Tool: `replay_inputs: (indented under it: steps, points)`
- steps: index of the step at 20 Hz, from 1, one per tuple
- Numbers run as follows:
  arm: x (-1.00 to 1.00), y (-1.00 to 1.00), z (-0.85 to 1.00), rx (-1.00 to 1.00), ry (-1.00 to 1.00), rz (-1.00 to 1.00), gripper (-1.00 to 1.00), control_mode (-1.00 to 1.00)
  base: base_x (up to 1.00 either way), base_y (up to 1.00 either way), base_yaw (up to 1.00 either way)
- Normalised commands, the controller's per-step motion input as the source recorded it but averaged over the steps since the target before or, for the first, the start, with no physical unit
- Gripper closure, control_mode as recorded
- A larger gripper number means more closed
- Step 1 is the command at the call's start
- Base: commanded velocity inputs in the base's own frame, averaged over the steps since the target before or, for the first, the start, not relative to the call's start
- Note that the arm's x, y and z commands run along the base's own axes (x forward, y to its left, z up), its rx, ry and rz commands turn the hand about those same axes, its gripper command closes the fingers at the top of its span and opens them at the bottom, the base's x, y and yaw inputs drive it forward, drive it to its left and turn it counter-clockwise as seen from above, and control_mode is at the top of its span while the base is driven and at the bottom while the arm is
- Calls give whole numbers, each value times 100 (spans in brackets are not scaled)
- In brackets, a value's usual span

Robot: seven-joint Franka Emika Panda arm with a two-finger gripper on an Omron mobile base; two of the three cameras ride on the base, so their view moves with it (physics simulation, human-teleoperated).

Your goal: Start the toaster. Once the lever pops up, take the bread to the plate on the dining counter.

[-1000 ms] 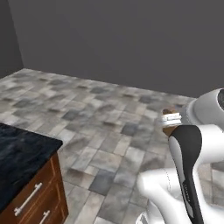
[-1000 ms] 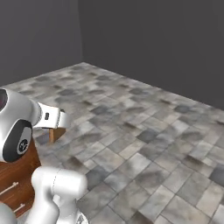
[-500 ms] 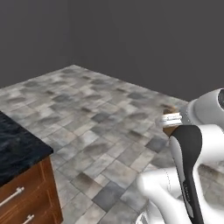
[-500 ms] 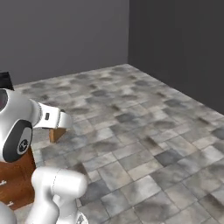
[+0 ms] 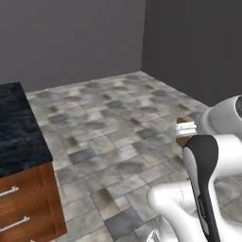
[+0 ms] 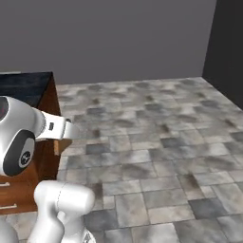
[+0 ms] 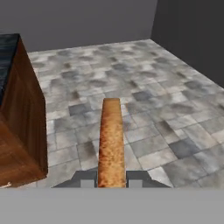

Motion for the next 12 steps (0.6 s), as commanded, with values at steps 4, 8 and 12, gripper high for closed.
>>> replay_inputs:
  steps: [4,8,12]
  points:
    - [0,0,0,0,0,0,100,100,65,-62,61]
    - [0,0,0,0,0,0,100,100,70,-64,58]
    - [0,0,0,0,0,0,100,100,76,-71,55]
